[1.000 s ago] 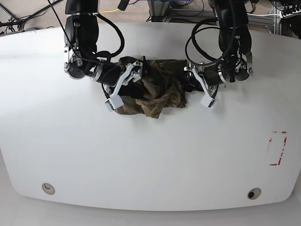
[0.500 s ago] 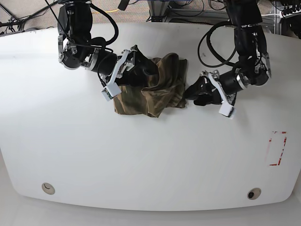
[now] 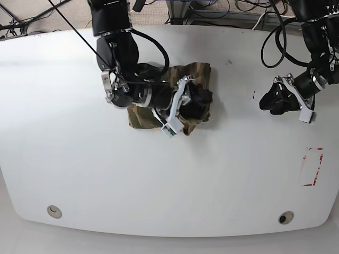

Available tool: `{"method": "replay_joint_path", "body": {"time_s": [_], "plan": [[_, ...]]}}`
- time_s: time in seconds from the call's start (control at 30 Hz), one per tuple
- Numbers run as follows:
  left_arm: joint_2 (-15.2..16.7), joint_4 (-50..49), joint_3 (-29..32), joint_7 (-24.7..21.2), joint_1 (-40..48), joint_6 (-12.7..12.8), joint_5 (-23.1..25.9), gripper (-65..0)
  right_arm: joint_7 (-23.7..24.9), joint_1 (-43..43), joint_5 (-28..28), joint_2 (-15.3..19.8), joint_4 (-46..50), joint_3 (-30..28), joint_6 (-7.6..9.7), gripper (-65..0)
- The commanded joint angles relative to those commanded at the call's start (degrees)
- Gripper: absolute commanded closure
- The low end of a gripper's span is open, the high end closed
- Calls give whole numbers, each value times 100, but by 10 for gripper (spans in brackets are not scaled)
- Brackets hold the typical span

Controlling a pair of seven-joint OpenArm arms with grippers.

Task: Fold the T-shirt properly
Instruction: 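Fold the shirt end with the right gripper over onto the bundle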

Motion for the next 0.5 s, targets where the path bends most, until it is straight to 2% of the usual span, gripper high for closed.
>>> {"method": "replay_joint_path", "body": {"time_s": [0.13,0.27,0.43,0.5], "plan": [[0,26,9,0,79,0,9,-282,0,141,26,-9,229,-35,18,-262],[0,185,149,0,79,0,26,-283,0,79,35,229,378,158,53,-257],[-97,686,835,0,97,0,97,-285,0,-290,35,659,580,615,53,-254],[-79,941,1301,0,62,0,448,-283,0,-422,35,870,642,932,53,-254]]}}
